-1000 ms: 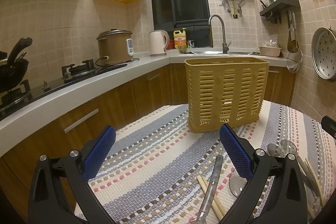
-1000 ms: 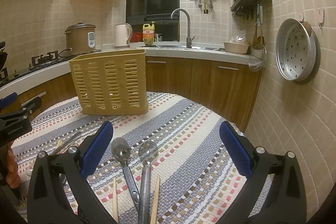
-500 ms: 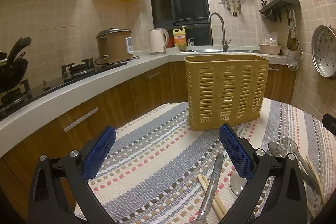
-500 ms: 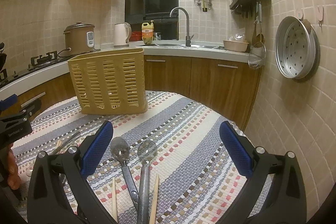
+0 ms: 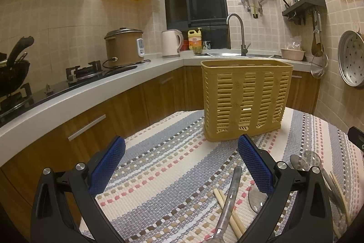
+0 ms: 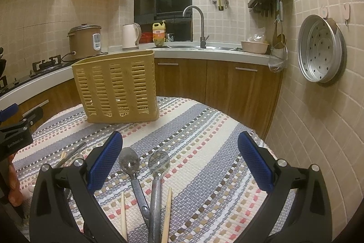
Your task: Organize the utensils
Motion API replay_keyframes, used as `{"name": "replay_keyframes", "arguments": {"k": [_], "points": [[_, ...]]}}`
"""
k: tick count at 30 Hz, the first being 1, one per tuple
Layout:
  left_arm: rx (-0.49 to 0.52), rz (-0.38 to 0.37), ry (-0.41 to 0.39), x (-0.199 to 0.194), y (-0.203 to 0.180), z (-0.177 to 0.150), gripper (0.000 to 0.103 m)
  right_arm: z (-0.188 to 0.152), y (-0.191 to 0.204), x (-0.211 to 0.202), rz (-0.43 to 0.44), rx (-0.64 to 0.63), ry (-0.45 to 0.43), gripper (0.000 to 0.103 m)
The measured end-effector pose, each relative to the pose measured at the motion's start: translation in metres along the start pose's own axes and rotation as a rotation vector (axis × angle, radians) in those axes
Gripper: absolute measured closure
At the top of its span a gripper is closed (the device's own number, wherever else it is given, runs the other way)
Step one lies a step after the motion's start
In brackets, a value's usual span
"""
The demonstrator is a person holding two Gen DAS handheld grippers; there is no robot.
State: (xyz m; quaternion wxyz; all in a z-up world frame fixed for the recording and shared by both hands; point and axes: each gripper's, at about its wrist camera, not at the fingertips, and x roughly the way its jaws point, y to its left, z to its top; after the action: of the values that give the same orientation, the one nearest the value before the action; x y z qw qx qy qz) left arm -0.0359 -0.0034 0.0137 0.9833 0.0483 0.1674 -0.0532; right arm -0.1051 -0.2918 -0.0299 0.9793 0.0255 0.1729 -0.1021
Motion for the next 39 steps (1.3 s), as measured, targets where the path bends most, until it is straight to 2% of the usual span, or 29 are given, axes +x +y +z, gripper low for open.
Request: {"name": "replay_keyframes", "arguments": {"k": [4,7,9,13,16,17,19,22,23,25,26,28,30,32,36,39], "points": [[-0.006,-0.007,0.003,0.001,0.000,0.001,0.007,0.001,-0.002,-0.001,-0.008,0.003,-0.002,0.006],[-0.013,-0.019,0.015,0.003,0.002,0.001,0.007,0.002,-0.003,0.000,-0.072,0.012,-0.002,0.006],[-0.030,-0.056,0.045,0.009,0.006,0.003,0.007,0.003,-0.005,0.007,-0.078,0.022,0.042,0.006],[-0.137,-0.211,0.202,0.029,0.031,0.007,0.008,0.004,-0.013,0.025,0.015,0.061,0.174,0.006],[-0.106,-0.231,0.334,0.041,0.037,0.008,0.024,0.006,-0.013,0.032,0.046,0.028,0.257,0.009],[-0.093,-0.246,0.379,0.045,0.038,0.008,0.033,0.008,-0.013,0.035,0.060,0.010,0.288,0.011],[-0.091,-0.280,0.491,0.053,0.043,0.003,0.038,0.009,-0.011,0.040,0.081,-0.018,0.338,0.025],[-0.087,-0.362,0.625,0.062,0.040,-0.008,0.049,0.007,-0.004,0.047,0.133,-0.053,0.410,0.035],[-0.077,-0.381,0.652,0.064,0.037,-0.011,0.054,0.007,-0.003,0.051,0.156,-0.056,0.441,0.036],[-0.032,-0.392,0.707,0.067,0.027,-0.015,0.056,0.010,-0.001,0.056,0.194,-0.057,0.485,0.048],[-0.007,-0.387,0.729,0.067,0.022,-0.016,0.060,0.012,0.000,0.060,0.213,-0.060,0.515,0.050],[0.035,-0.403,0.753,0.065,0.016,-0.018,0.060,0.014,0.004,0.065,0.243,-0.070,0.553,0.052],[0.062,-0.430,0.769,0.060,0.012,-0.019,0.060,0.018,0.013,0.072,0.311,-0.078,0.607,0.052],[0.087,-0.428,0.783,0.059,0.008,-0.022,0.060,0.020,0.028,0.082,0.343,-0.098,0.645,0.052],[0.103,-0.437,0.823,0.056,0.011,-0.026,0.061,0.019,0.053,0.101,0.349,-0.154,0.692,0.054],[0.103,-0.431,0.848,0.054,0.018,-0.029,0.061,0.016,0.060,0.110,0.360,-0.145,0.717,0.054]]}}
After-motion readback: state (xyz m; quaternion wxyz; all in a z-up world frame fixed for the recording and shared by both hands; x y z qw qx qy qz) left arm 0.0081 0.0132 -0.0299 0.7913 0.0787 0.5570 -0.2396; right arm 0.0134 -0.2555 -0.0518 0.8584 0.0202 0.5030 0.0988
